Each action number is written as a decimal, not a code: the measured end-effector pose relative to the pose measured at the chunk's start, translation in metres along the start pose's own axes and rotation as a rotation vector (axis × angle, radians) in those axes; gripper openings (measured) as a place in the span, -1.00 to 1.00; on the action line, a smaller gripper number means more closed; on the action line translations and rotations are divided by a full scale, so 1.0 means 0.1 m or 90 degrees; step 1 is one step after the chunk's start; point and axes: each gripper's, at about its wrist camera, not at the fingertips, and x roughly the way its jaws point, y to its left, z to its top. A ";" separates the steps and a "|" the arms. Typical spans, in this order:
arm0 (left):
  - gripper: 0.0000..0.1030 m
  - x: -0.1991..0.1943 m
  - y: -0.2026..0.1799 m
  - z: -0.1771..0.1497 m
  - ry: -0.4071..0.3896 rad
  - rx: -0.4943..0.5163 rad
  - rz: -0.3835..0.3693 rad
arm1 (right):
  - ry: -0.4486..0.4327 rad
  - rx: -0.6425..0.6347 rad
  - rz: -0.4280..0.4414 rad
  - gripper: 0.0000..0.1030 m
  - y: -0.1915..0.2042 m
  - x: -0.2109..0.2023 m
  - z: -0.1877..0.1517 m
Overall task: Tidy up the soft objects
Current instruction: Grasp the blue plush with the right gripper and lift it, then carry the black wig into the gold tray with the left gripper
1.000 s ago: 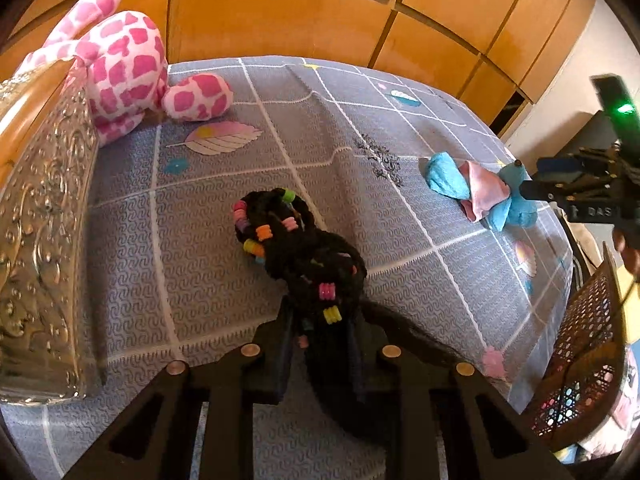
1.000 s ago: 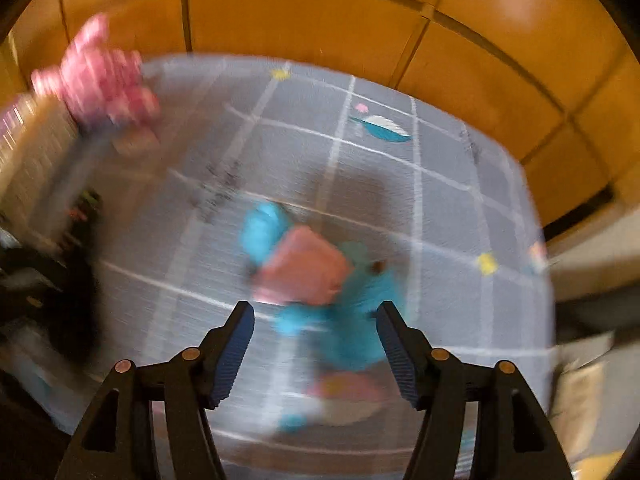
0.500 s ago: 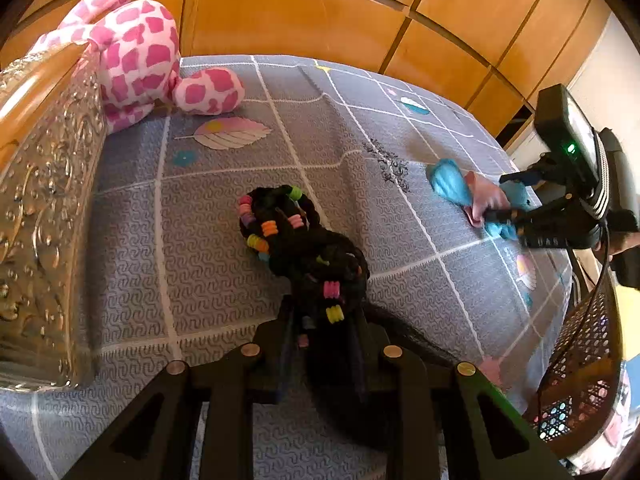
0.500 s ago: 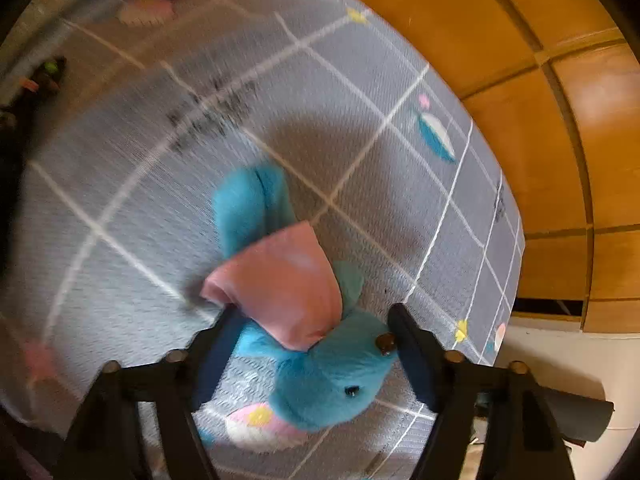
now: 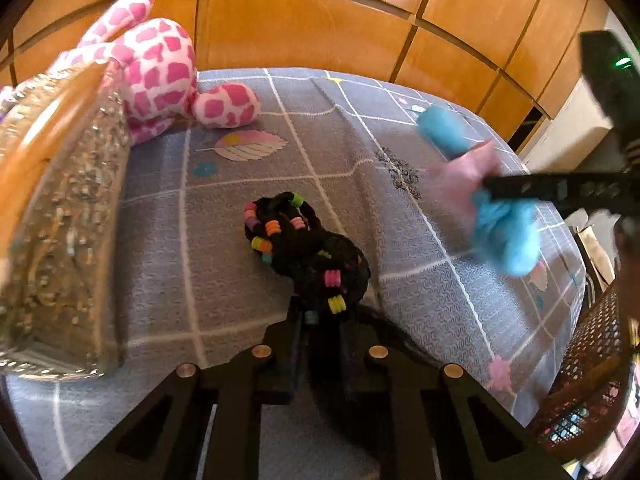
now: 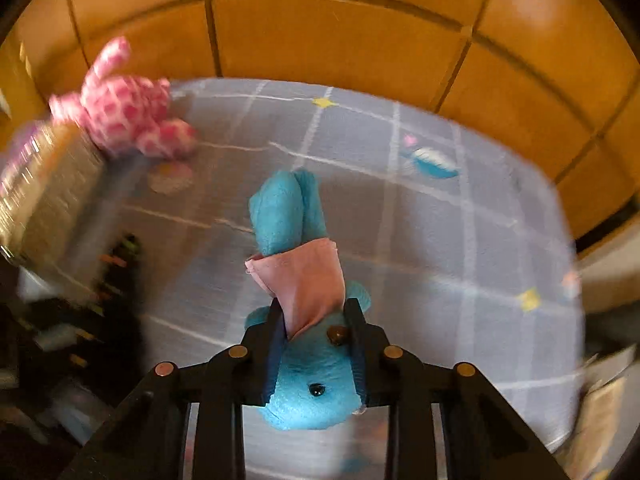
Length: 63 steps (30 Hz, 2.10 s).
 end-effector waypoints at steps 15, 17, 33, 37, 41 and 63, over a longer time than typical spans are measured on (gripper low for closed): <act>-0.71 -0.76 0.08 -0.04 -0.090 0.000 0.012 | -0.022 -0.001 -0.080 -0.13 0.43 0.52 -0.19; -0.71 -0.85 0.14 -0.04 -0.099 -0.013 0.015 | -0.023 -0.008 -0.087 -0.13 0.45 0.54 -0.19; -0.71 -1.54 0.59 -0.11 -0.172 -0.085 0.090 | -0.049 -0.072 -0.158 -0.12 0.68 0.56 -0.27; -0.71 -1.65 0.76 -0.15 -0.181 -0.114 0.114 | -0.057 -0.087 -0.180 -0.12 0.74 0.56 -0.29; -0.71 -1.73 0.92 -0.23 -0.190 -0.137 0.138 | -0.062 -0.090 -0.190 -0.12 0.78 0.54 -0.34; -0.71 -2.00 1.70 -0.66 -0.196 -0.272 0.262 | -0.086 -0.085 -0.225 -0.12 0.88 0.50 -0.42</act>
